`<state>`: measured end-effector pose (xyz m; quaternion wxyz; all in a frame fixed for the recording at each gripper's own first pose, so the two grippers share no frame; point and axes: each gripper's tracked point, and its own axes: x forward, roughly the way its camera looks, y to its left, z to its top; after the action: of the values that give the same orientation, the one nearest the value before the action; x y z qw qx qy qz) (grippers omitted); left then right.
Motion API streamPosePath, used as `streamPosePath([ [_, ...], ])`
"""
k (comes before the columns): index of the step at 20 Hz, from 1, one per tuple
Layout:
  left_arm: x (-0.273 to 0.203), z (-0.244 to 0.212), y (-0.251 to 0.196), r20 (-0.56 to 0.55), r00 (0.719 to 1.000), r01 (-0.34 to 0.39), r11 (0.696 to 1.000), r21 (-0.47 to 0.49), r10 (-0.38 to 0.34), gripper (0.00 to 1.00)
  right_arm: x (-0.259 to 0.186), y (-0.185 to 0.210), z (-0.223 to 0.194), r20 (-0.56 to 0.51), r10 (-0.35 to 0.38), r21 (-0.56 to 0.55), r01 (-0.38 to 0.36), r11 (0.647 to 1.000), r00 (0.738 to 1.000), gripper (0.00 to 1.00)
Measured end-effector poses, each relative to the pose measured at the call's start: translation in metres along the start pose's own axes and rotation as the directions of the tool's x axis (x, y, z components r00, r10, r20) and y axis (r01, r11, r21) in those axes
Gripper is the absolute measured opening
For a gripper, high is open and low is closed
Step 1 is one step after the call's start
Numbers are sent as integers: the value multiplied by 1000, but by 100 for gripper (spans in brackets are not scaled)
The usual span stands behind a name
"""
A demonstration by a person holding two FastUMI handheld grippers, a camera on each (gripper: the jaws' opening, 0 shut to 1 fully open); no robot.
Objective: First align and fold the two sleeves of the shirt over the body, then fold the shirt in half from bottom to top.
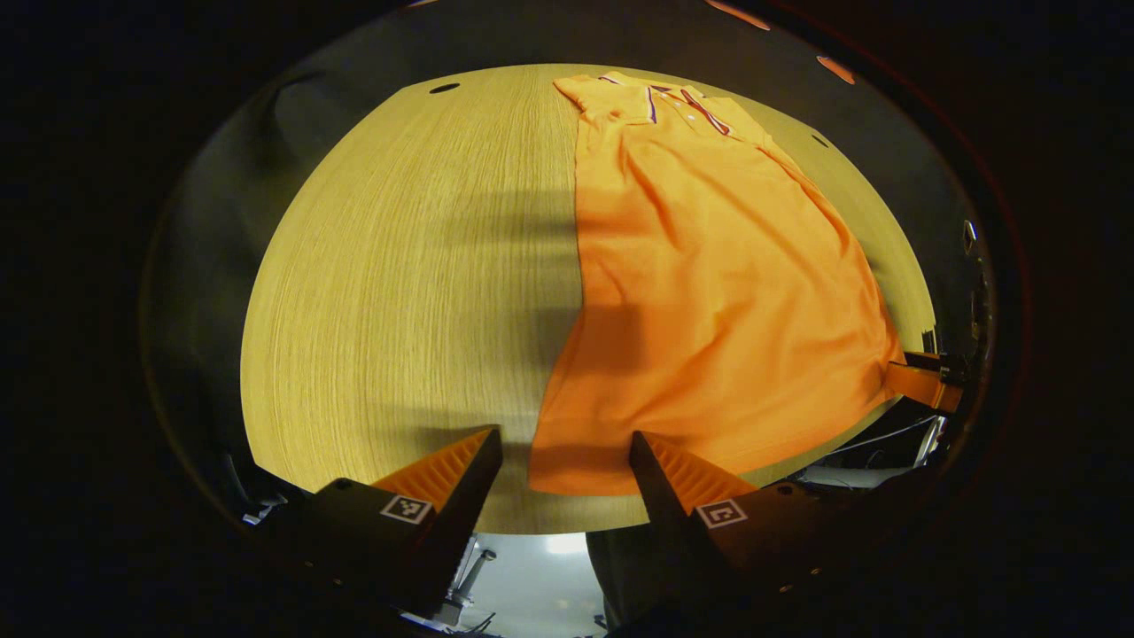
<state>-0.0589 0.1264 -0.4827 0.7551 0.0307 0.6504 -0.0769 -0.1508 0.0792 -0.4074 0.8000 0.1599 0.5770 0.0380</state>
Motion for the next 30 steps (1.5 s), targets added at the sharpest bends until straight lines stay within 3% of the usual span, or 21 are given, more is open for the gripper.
streamPosePath([
  [2,-2,-3,-17,-7,1000,7,999,31,-6,94,2,0,0,-7,-6,-12,6,1000,1000,98],
  [3,-3,-4,-24,-14,1000,7,1000,30,-7,84,1,1,-1,-14,-9,-21,8,1000,1000,97],
  [6,0,0,-37,-41,999,24,997,72,-21,82,4,-1,-6,-34,-55,-71,53,996,998,92],
  [7,2,0,-37,-45,999,25,997,78,-22,55,5,-2,-7,-44,-83,-107,78,991,996,86],
  [8,1,-1,-36,-55,998,27,997,66,-23,54,6,-5,-9,-47,-111,-140,104,985,993,83],
  [10,3,0,-38,-59,997,48,999,-24,-49,54,4,1,-13,-65,-107,-138,97,986,992,63],
  [11,0,0,-38,-68,996,54,996,-67,-58,13,4,-1,-13,-71,-109,-101,102,990,992,47],
  [12,0,0,-40,-69,995,68,995,-73,-73,11,5,3,-12,-69,-94,-78,89,993,993,35],
  [13,-1,1,-41,-67,994,77,994,-71,-82,12,5,4,-12,-79,-77,-64,72,995,994,31],
  [15,-1,1,-42,-62,992,106,991,-84,-112,12,4,16,-14,-91,37,87,-29,996,995,13],
  [16,-3,2,-44,-52,992,113,989,-98,-118,5,4,19,-17,-106,75,147,-59,987,992,5],
  [19,-21,14,-48,-6,985,171,978,-122,-173,5,-6,19,-5,-74,119,176,-104,979,990,5],
  [21,-29,28,-49,29,979,202,971,-128,-200,2,-11,12,13,-22,94,175,-89,981,995,5],
  [26,-47,66,-40,101,969,238,961,-139,-225,2,-25,37,46,19,191,155,-191,969,981,5],
  [30,-64,102,-43,167,953,278,950,-140,-254,2,-41,36,88,91,176,124,-187,975,980,5],
])
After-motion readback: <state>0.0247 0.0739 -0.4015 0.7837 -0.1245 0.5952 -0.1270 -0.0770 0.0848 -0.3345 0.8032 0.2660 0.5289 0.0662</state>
